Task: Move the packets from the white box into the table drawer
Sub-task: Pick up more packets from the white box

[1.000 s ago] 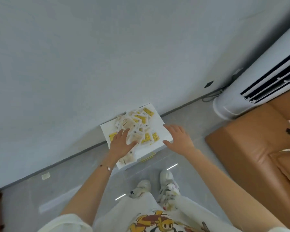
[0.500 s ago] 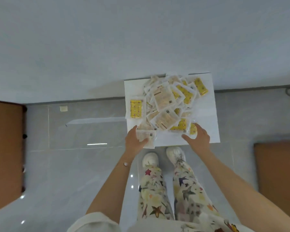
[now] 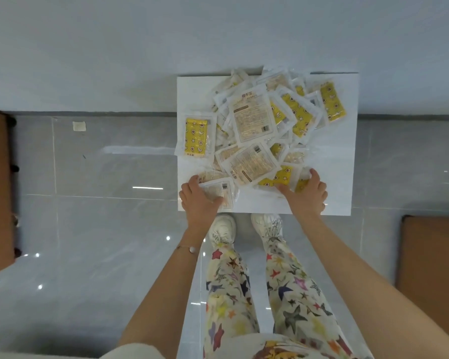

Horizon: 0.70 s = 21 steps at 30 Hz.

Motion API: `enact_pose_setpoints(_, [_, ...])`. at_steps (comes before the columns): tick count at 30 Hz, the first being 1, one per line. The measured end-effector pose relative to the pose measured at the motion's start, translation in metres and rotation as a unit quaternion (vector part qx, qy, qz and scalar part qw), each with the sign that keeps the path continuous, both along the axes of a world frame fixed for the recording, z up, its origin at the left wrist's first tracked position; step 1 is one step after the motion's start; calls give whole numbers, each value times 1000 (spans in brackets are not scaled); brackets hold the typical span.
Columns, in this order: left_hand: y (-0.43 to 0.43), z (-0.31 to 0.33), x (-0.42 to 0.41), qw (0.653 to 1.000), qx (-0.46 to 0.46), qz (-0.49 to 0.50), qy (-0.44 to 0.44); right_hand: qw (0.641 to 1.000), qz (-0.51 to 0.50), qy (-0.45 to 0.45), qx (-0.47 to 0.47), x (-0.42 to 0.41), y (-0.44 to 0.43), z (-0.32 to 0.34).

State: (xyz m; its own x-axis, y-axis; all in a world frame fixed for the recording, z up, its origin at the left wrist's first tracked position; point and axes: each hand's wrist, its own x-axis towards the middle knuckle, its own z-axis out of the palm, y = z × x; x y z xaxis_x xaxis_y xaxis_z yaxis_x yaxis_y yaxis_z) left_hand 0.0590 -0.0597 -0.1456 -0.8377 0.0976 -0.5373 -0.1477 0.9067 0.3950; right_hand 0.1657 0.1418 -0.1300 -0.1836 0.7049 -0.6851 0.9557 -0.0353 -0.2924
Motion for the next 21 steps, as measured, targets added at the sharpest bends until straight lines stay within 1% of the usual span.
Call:
enact_pose_setpoints(3, [8, 2, 1, 999, -12, 43, -10, 994, -72, 75, -43, 8, 3, -1])
enact_pose_setpoints(5, [12, 6, 0, 998, -20, 53, -2, 986, -103, 107, -74, 14, 4, 1])
enact_pose_setpoints(8, [18, 10, 2, 998, 6, 61, -19, 982, -119, 113, -92, 21, 5, 1])
enact_pose_setpoints(12, [26, 10, 2, 990, 22, 108, -85, 965, -197, 128, -120, 28, 6, 0])
enact_pose_setpoints(14, [27, 9, 2, 990, 7, 93, -110, 961, -212, 120, -129, 32, 6, -1])
enact_pose_setpoints(16, [25, 7, 3, 988, 11, 90, -128, 956, -223, 126, -142, 37, 4, 0])
enact_pose_setpoints(18, [23, 8, 6, 980, 41, 121, -150, 944, -258, 135, -156, 44, 1, 0])
enact_pose_setpoints(21, [20, 21, 11, 976, 65, 132, -160, 925, -312, 147, -161, 52, -4, 6])
